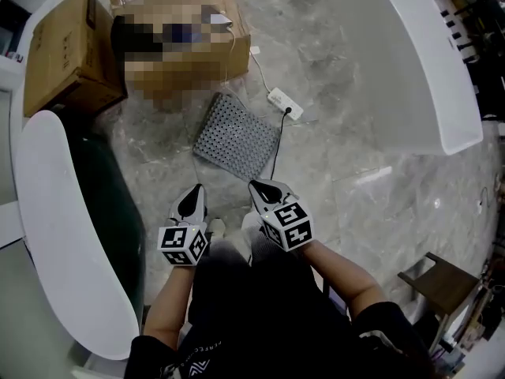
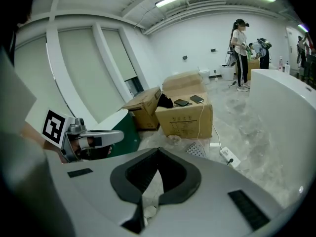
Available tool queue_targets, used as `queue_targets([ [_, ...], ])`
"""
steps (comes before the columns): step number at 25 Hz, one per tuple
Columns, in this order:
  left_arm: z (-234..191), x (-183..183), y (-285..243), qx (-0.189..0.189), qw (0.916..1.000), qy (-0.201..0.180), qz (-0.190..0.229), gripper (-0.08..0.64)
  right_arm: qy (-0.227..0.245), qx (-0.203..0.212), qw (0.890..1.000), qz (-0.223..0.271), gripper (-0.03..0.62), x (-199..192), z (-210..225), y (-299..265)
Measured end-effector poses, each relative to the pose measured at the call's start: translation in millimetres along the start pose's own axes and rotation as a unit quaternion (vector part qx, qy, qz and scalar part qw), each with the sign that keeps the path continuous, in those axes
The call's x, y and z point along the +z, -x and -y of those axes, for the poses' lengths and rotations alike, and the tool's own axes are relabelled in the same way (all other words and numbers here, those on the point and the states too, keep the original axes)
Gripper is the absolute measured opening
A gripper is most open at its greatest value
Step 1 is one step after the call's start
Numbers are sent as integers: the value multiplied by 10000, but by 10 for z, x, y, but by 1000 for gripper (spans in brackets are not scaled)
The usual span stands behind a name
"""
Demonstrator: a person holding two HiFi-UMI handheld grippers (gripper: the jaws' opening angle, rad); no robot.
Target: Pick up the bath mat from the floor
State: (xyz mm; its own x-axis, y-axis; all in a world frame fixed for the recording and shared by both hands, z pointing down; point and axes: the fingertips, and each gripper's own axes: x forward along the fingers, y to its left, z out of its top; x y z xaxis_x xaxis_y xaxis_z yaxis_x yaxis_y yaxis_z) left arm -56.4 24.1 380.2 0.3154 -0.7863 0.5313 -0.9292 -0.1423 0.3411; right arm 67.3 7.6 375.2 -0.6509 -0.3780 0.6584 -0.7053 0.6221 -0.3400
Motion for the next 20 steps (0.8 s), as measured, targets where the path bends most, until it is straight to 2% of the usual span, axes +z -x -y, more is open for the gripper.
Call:
queue_targets([
  [5, -73, -155, -371, 140, 9995, 253, -81, 3, 129, 184, 9996, -195, -2, -81, 241, -205],
  [10, -214, -384, -679, 131, 9987, 112, -489, 5, 61, 88, 9994, -338, -2, -165, 419, -429],
  [15, -382, -586, -924, -265, 9948, -79, -982, 6, -63, -233, 9995, -196, -2, -196, 546, -747],
  [20, -545, -724, -1169, -650, 9874, -314, -1405, 6, -448, -655, 9968, -101, -2, -311, 675, -1133],
])
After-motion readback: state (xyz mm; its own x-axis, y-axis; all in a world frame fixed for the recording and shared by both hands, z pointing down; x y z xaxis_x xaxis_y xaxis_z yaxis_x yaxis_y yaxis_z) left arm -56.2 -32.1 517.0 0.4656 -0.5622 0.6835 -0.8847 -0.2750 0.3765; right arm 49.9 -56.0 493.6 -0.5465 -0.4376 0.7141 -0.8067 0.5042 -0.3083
